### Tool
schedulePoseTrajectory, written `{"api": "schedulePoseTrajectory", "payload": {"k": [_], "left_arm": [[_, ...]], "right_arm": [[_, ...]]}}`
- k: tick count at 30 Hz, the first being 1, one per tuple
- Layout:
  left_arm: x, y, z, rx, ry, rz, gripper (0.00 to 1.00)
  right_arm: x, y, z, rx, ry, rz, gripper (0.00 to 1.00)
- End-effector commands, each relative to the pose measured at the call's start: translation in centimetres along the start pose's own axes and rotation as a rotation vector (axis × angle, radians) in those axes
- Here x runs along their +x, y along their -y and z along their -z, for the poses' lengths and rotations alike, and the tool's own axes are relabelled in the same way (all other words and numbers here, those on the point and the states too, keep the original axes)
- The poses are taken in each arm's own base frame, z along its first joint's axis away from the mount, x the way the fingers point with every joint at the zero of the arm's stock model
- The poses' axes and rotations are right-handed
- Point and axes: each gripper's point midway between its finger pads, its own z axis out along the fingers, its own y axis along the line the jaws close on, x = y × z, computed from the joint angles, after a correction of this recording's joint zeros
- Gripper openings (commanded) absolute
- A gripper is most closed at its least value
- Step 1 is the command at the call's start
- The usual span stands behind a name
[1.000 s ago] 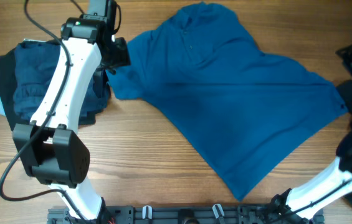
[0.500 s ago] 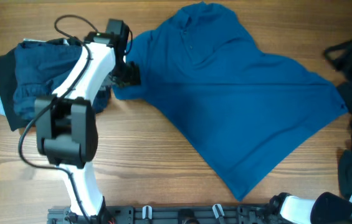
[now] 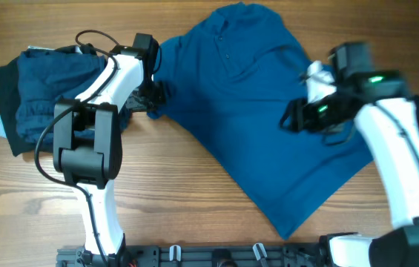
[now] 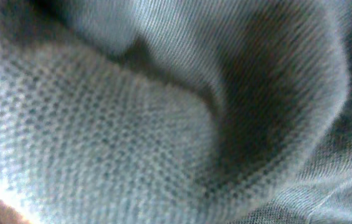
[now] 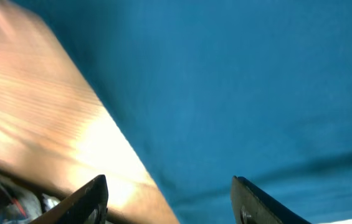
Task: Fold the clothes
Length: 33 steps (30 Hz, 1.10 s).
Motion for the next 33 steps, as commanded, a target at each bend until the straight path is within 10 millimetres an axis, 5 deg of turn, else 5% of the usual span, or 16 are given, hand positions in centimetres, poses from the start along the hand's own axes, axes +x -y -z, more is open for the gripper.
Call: {"api": "schedulePoseTrajectory", "payload": {"k": [1, 8, 13, 18, 21, 27, 33], "left_arm": [[-0.9, -0.9, 3.0, 0.023, 0.055, 0.030, 0.04], [-1.4, -0.8, 5.7, 0.045, 0.120, 0.032, 0.04], [-1.4, -0.8, 5.7, 0.046, 0.121, 0.032, 0.04], [-1.1, -0.9, 5.7, 0.042, 0.110, 0.032, 0.04], [-0.7, -1.0, 5.7, 0.036, 0.095, 0.030, 0.04], [0.7, -1.8, 6.0, 0.018, 0.041, 0.028, 0.04], [5.6, -3.9, 7.5, -0.041, -0.137, 0.035, 0.04]], "right_arm": [[4.6, -1.4, -6.4, 0.025, -0.168, 0.044, 0.63], [11.7, -3.3, -11.9, 0.079, -0.353, 0.063, 0.59], [14.9, -1.8, -14.3, 0.248, -0.394, -0.020, 0.57], [16.8, 1.5, -15.1, 0.424, -0.417, -0.147, 0.32], [18.1, 2.2, -14.7, 0.466, -0.456, -0.190, 0.05], [20.3, 3.3, -12.0, 0.569, -0.535, -0.256, 0.04], [20.9, 3.6, -8.6, 0.612, -0.487, -0.311, 0.04]]}}
